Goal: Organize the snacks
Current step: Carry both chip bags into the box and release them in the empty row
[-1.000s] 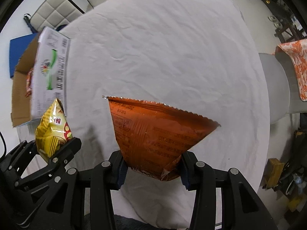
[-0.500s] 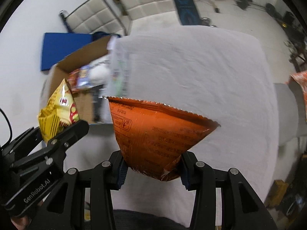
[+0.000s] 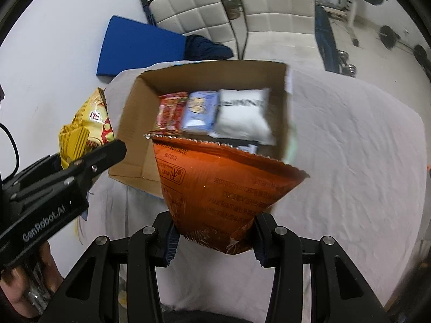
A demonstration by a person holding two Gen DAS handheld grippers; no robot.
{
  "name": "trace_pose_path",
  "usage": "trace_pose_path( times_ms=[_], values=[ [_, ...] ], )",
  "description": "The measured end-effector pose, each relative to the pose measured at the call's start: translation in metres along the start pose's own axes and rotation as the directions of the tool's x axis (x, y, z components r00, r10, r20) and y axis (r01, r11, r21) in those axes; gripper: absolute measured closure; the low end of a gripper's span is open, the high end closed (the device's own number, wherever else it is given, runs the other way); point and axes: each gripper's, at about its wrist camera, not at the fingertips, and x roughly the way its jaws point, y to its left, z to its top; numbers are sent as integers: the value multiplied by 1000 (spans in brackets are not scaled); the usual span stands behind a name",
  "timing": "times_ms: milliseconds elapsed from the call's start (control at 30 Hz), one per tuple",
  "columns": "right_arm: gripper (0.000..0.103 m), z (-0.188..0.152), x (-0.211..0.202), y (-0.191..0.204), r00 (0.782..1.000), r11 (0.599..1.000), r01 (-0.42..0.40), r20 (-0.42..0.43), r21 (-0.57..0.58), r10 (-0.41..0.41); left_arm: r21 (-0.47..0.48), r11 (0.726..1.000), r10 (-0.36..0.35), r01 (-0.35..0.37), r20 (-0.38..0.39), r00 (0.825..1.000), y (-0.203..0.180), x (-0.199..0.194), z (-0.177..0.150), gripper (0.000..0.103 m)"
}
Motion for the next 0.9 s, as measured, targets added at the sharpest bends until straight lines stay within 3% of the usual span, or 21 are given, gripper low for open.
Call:
trace_pose_path(
  times_ms=[267, 600, 900],
  values=[
    [56, 26, 25, 36, 1000, 1000, 21, 0, -5, -21, -21, 999, 37, -37, 7, 999, 48, 11, 15, 58],
    [56, 38, 37, 43, 999, 999, 51, 7, 18, -51, 4, 1000, 27, -27, 18, 999, 53, 15, 15, 58],
    [56, 36, 98, 32, 998, 997, 39, -61, 70, -34, -26, 999, -20, 18, -80, 997, 68, 65, 12, 58]
  ],
)
